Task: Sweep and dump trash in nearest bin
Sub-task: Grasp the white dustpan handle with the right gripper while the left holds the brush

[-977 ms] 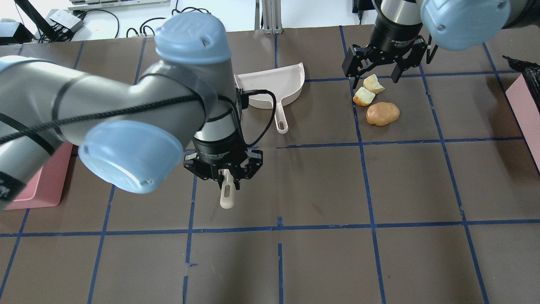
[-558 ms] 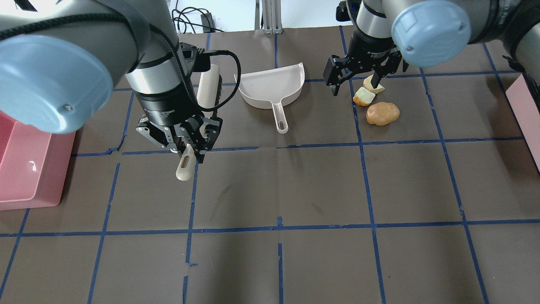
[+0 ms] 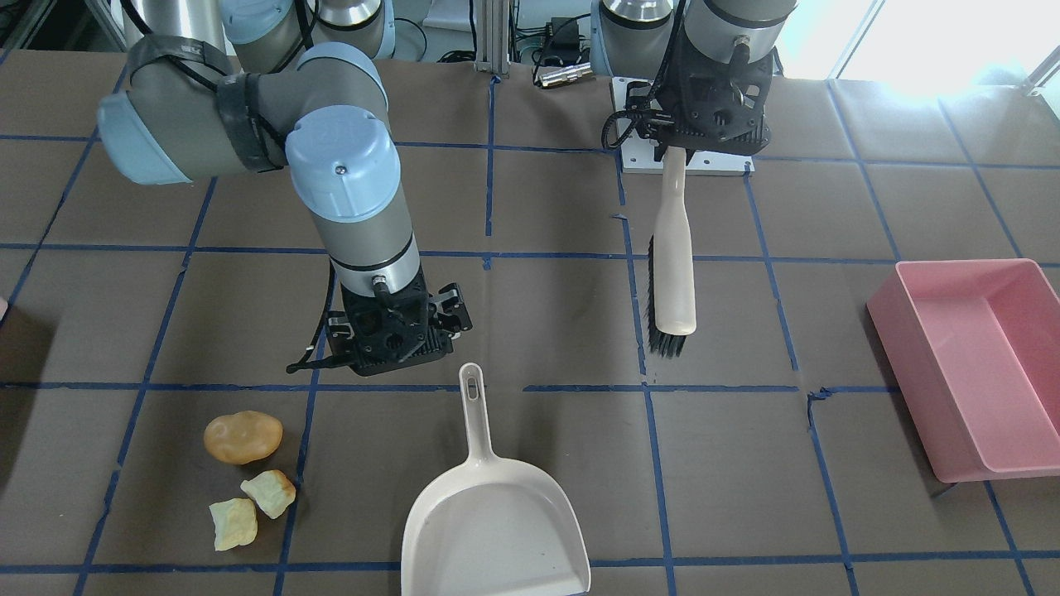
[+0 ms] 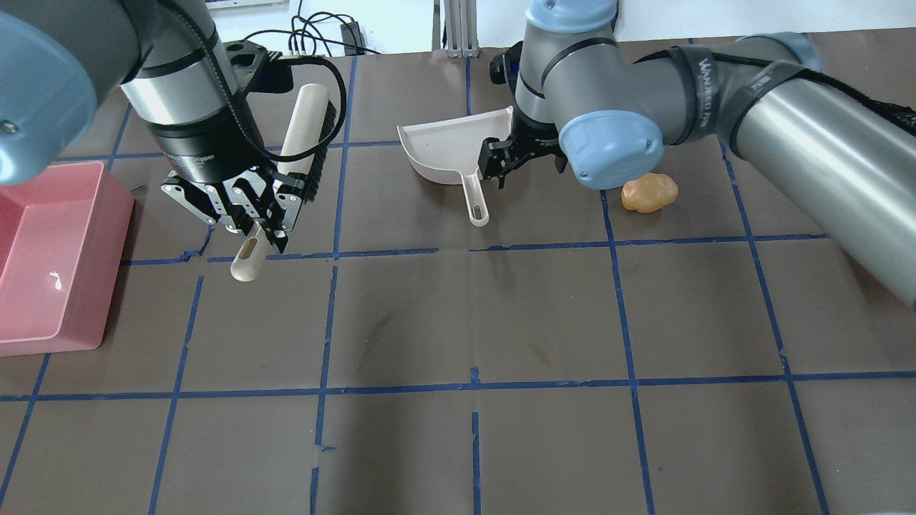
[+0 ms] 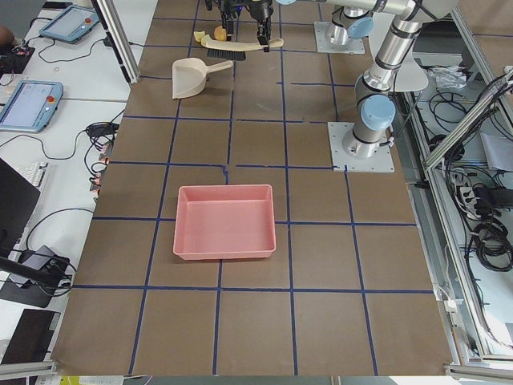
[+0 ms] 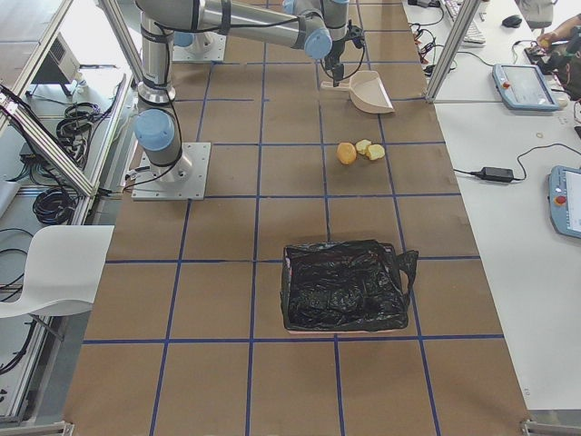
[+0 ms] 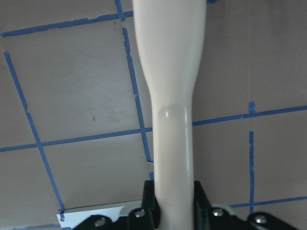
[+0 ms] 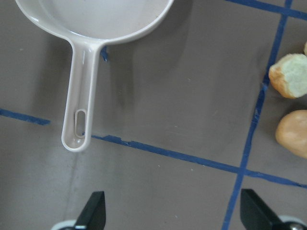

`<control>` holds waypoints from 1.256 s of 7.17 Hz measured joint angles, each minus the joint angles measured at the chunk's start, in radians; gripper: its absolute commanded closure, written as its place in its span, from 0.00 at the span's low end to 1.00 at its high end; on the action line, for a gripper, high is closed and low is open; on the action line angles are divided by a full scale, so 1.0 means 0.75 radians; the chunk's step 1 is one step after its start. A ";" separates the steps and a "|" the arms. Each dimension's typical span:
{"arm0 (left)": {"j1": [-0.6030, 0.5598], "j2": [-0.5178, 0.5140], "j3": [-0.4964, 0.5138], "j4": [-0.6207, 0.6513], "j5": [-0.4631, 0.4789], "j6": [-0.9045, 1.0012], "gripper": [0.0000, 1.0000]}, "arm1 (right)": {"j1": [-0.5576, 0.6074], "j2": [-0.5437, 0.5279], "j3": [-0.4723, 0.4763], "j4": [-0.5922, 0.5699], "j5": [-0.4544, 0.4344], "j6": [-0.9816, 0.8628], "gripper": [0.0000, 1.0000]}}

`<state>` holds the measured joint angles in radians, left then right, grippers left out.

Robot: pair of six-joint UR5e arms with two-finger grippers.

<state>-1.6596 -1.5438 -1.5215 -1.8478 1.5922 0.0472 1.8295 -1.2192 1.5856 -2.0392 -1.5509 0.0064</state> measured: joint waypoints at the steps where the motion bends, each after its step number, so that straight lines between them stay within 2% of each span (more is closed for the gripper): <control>1: 0.015 0.001 0.002 -0.003 0.018 0.016 1.00 | 0.039 0.036 0.003 -0.049 -0.013 0.060 0.00; 4: 0.024 0.004 -0.008 -0.004 0.060 0.008 1.00 | 0.127 0.152 0.013 -0.218 -0.027 0.159 0.05; 9: 0.034 0.045 -0.016 -0.007 0.043 -0.037 1.00 | 0.120 0.210 0.054 -0.331 -0.023 0.187 0.06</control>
<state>-1.6341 -1.5101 -1.5334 -1.8529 1.6242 0.0195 1.9194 -1.0618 1.6262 -2.2878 -1.5680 0.1470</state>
